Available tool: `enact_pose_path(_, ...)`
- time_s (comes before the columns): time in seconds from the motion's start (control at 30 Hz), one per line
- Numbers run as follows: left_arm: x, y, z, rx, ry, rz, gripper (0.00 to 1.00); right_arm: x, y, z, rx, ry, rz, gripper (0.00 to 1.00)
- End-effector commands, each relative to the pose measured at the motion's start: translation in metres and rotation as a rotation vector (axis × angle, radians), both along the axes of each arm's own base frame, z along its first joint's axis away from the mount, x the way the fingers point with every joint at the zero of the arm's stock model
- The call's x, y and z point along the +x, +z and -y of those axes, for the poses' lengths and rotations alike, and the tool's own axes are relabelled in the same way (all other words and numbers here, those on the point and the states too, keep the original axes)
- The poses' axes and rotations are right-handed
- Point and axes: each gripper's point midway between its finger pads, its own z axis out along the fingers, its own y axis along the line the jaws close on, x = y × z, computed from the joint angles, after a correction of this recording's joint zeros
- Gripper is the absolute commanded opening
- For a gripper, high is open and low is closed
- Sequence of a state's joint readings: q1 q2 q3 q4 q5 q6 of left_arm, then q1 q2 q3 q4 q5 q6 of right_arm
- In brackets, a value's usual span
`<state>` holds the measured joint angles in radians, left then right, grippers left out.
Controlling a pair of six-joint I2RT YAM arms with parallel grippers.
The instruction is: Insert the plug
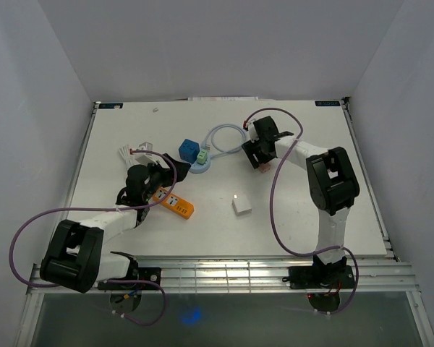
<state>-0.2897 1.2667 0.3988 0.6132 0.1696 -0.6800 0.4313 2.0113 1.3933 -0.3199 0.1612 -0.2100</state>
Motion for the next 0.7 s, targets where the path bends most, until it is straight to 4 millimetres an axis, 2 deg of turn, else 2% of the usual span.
enact_pose_path(0.0,-0.001,0.010,0.002,-0.004,-0.021,0.036,0.98,-0.012,-0.005,0.002,0.001,0.003,-0.063,0.79)
enact_pose_path(0.27,0.000,0.013,0.003,-0.005,-0.028,0.045,0.98,-0.025,0.012,-0.003,0.100,-0.016,-0.019,0.82)
enact_pose_path(0.47,-0.002,0.018,0.004,-0.007,-0.037,0.054,0.98,-0.039,0.004,-0.001,0.119,-0.026,-0.044,0.80)
enact_pose_path(0.67,0.001,0.013,0.010,-0.009,-0.063,0.029,0.98,-0.042,0.002,-0.001,0.123,-0.025,-0.051,0.68)
